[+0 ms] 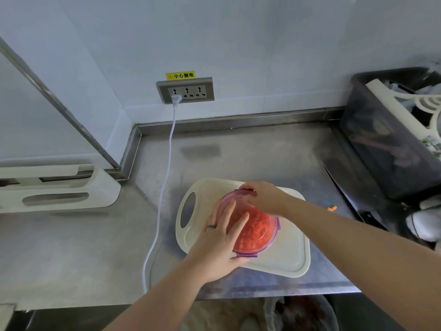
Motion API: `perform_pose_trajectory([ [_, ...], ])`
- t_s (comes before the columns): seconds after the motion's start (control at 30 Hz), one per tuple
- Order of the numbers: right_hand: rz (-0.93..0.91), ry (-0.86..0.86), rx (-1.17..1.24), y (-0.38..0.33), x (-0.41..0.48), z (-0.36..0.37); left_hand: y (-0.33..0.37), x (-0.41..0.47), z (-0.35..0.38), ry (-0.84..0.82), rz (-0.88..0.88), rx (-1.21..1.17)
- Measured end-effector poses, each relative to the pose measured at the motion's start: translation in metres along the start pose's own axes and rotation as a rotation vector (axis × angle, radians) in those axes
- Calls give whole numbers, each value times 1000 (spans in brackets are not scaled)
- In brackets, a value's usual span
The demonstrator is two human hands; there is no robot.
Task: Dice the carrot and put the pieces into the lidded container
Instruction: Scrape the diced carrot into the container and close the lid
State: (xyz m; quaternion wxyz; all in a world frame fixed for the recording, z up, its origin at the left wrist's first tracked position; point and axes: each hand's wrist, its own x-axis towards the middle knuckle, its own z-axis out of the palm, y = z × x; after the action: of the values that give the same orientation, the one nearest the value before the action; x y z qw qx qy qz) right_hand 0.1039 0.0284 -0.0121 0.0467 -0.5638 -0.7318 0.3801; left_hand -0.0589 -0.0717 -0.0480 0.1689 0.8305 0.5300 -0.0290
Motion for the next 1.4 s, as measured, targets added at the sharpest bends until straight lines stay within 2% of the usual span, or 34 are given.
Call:
perform_pose_trajectory([
  [0.1,116,93,117,5,-8,1,4,-4,-3,49,-30,-71],
  [0.17,273,128,146,16,-16,1,1,-3,-3,168,-140,-247],
  [0.2,346,83,219,22,-22,-1,-3,1,-1,231,-200,-368],
  [0.27,463,-52,527,28,-31,-4,-8,15,1,292,-277,-596],
  [0.33,496,-25,788,35,-29,-8,-6,26,2,228,-337,-711],
  [0.43,506,175,903,41,-17,-20,-7,34,11,113,-410,-527],
  [0.53,522,322,1041,45,-6,-32,-9,27,23,-15,-321,-183],
  [0.63,497,414,1150,53,-1,-44,-9,21,32,-77,-307,-58],
  [0.67,481,400,1106,57,-1,-45,-8,20,33,-85,-314,-43],
  [0.7,469,362,943,61,-6,-44,-6,20,35,-97,-324,-32],
  [0.8,471,212,136,76,-36,-26,1,25,40,-95,-374,-9],
  [0.83,452,172,9,80,-46,-16,6,28,42,-95,-377,11],
  [1.03,368,176,114,82,-70,8,65,43,59,-168,-64,122],
  [1.17,213,158,159,86,-75,12,77,40,64,-219,-43,115],
  [1.23,165,269,148,98,-87,5,77,40,68,-184,-46,166],
  [1.3,170,377,71,124,-106,2,83,42,64,-183,-79,190],
  [1.4,242,419,-3,163,-128,14,98,51,63,-173,-68,177],
])
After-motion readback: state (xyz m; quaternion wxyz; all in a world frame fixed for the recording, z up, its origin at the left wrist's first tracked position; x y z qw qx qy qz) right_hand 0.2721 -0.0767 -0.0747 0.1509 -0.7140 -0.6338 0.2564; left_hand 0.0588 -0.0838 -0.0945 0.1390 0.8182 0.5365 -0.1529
